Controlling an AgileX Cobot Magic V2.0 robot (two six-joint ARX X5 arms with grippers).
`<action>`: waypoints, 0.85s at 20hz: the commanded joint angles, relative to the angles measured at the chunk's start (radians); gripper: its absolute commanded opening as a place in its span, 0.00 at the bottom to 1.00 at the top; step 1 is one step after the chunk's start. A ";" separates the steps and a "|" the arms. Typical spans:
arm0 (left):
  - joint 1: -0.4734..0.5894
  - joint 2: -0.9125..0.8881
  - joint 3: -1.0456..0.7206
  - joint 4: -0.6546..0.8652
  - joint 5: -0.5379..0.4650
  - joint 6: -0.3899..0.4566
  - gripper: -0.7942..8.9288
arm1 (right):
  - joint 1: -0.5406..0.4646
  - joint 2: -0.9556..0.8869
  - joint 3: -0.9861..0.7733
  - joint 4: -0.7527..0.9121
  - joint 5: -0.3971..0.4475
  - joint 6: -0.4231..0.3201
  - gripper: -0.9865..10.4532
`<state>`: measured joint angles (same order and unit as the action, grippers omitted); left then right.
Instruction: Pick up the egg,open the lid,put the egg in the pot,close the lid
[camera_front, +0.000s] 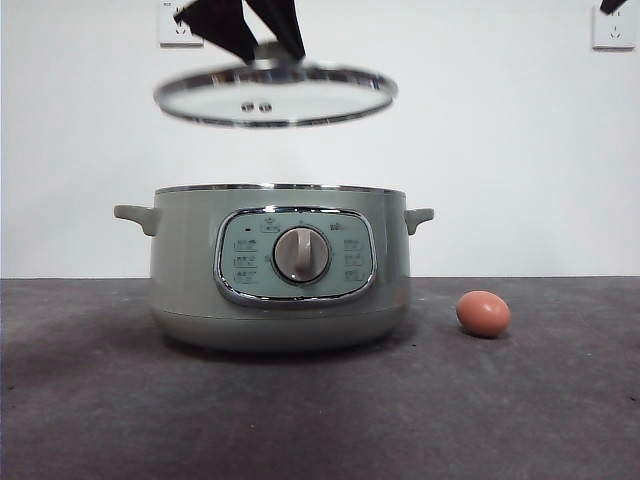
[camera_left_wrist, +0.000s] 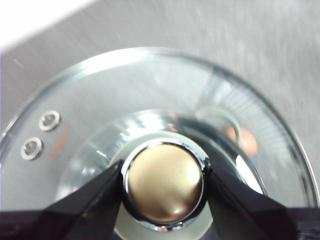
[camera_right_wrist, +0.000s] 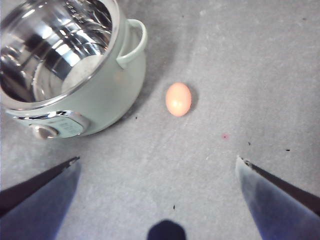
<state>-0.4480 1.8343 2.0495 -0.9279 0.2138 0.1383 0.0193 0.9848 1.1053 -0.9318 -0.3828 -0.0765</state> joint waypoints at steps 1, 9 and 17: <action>0.038 -0.072 0.034 0.040 0.002 0.005 0.07 | 0.001 0.035 0.008 0.027 -0.003 -0.003 0.66; 0.280 -0.275 0.033 -0.107 0.032 0.023 0.07 | 0.001 0.210 0.008 0.183 -0.003 -0.002 0.66; 0.414 -0.574 -0.299 -0.119 0.055 0.023 0.07 | 0.108 0.426 0.008 0.367 0.071 -0.003 0.66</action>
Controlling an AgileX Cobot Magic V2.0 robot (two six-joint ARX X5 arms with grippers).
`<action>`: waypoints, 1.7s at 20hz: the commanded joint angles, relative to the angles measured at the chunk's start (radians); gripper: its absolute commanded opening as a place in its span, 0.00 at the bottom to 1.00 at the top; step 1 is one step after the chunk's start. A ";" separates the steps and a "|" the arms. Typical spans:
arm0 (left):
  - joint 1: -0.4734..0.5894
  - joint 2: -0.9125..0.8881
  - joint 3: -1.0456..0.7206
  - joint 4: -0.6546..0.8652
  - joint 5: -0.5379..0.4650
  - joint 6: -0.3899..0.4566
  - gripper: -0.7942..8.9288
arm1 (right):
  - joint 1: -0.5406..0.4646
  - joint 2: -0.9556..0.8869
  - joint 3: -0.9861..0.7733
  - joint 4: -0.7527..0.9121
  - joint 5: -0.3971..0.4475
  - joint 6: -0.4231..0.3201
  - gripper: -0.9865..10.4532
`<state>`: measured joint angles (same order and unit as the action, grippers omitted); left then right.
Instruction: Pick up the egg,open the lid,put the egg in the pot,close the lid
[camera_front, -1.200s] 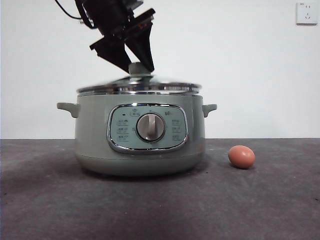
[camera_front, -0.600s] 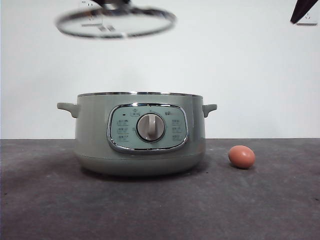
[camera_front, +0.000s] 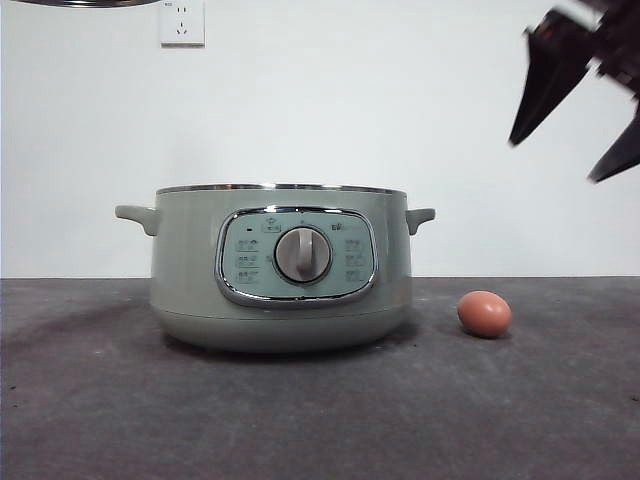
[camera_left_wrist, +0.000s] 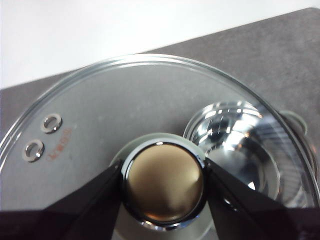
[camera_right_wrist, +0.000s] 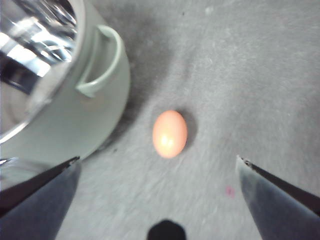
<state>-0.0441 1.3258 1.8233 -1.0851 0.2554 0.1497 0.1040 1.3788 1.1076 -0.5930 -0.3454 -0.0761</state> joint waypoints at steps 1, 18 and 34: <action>0.014 -0.115 -0.138 0.040 0.013 0.011 0.07 | 0.040 0.060 0.006 0.055 0.059 -0.004 0.66; 0.014 -0.702 -0.521 -0.084 0.006 -0.078 0.07 | 0.127 0.441 0.006 0.291 0.161 -0.027 0.66; 0.014 -0.702 -0.521 -0.097 0.006 -0.078 0.07 | 0.191 0.447 0.006 0.282 0.275 -0.002 0.38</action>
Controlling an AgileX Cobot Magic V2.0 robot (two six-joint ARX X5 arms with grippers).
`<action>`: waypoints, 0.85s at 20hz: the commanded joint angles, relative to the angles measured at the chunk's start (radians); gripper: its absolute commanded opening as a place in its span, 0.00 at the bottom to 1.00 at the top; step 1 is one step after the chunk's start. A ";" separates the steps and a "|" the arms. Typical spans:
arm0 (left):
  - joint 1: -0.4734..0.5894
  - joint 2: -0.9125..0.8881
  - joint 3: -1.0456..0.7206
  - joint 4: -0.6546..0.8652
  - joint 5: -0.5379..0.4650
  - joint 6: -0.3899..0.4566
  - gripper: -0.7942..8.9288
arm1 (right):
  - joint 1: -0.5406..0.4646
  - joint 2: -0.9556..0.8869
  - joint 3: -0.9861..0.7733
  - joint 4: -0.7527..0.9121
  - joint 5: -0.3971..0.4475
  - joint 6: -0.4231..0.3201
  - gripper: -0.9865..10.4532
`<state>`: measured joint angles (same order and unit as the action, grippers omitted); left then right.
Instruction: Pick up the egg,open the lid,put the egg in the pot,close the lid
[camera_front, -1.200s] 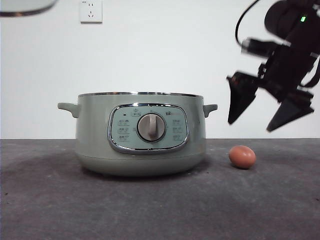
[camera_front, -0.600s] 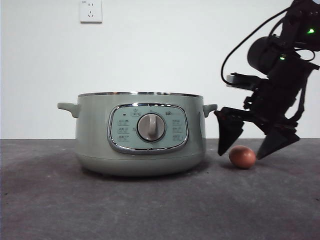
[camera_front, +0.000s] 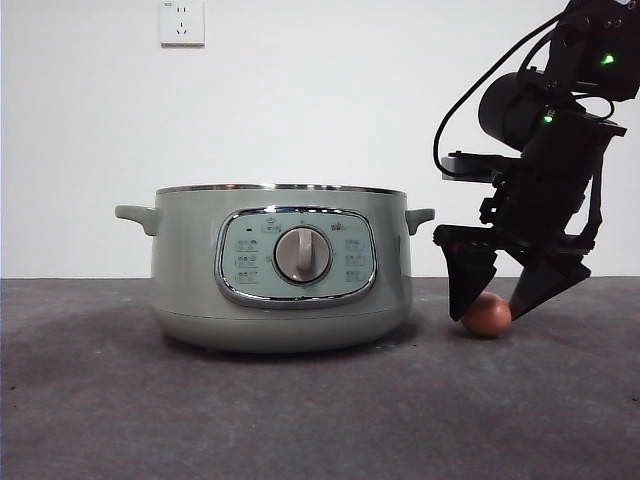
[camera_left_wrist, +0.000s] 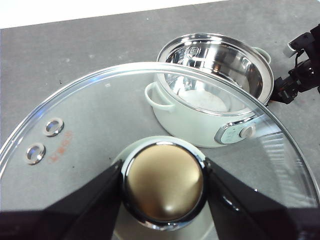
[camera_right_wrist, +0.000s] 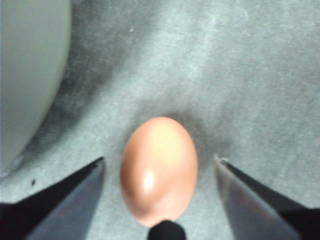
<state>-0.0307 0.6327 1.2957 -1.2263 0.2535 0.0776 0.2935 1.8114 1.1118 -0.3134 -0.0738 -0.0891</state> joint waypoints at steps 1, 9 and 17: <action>0.001 -0.009 0.007 0.045 0.008 -0.006 0.07 | 0.001 0.017 0.002 0.002 0.003 0.015 0.36; 0.001 -0.009 0.007 0.045 0.008 -0.006 0.07 | 0.001 0.019 0.002 0.003 0.003 0.036 0.08; 0.001 -0.009 0.007 0.045 0.012 -0.005 0.07 | 0.001 -0.190 0.006 -0.031 0.003 0.111 0.08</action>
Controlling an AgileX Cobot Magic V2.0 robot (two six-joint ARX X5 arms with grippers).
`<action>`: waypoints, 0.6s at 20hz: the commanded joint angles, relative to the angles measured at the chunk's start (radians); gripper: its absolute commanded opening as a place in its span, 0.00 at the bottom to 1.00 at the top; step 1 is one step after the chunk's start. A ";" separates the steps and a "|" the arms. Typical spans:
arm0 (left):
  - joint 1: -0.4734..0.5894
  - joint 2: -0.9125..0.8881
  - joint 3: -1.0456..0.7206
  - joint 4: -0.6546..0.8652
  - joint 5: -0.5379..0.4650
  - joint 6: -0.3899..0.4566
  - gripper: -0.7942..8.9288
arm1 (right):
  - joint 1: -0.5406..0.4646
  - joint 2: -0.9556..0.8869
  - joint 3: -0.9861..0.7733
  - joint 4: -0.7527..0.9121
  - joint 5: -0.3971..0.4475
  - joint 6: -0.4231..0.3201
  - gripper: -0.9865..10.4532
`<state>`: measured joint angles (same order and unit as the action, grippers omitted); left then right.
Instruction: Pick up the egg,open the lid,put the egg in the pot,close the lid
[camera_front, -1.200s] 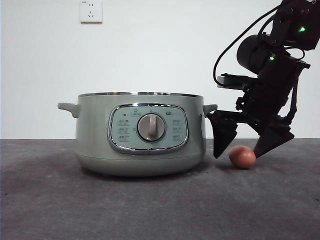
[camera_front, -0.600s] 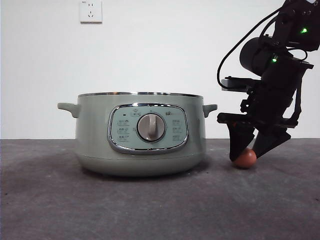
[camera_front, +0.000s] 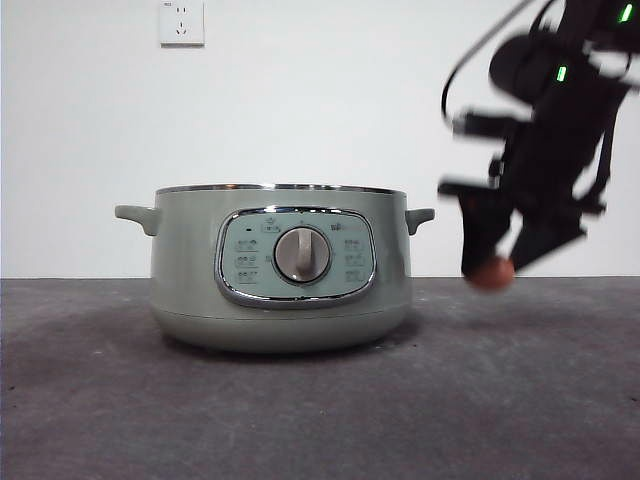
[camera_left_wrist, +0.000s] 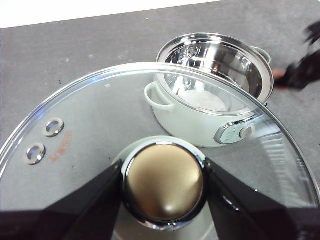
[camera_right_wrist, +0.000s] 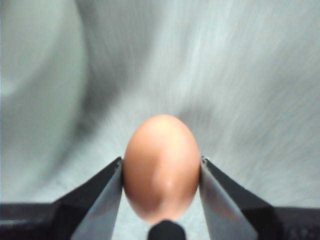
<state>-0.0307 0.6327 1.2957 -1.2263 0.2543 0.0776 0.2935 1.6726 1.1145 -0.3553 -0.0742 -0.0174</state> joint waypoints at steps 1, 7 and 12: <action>0.001 -0.009 0.007 0.045 0.011 -0.005 0.07 | 0.001 -0.088 0.004 0.011 0.003 0.042 0.08; 0.001 -0.009 0.007 0.045 0.015 -0.002 0.07 | 0.035 -0.205 0.087 -0.012 -0.017 0.043 0.08; -0.001 -0.009 0.007 0.045 0.015 -0.002 0.07 | 0.162 -0.126 0.309 -0.055 -0.028 0.032 0.08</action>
<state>-0.0311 0.6327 1.2957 -1.2263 0.2577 0.0776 0.4561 1.5349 1.4292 -0.4133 -0.0986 0.0143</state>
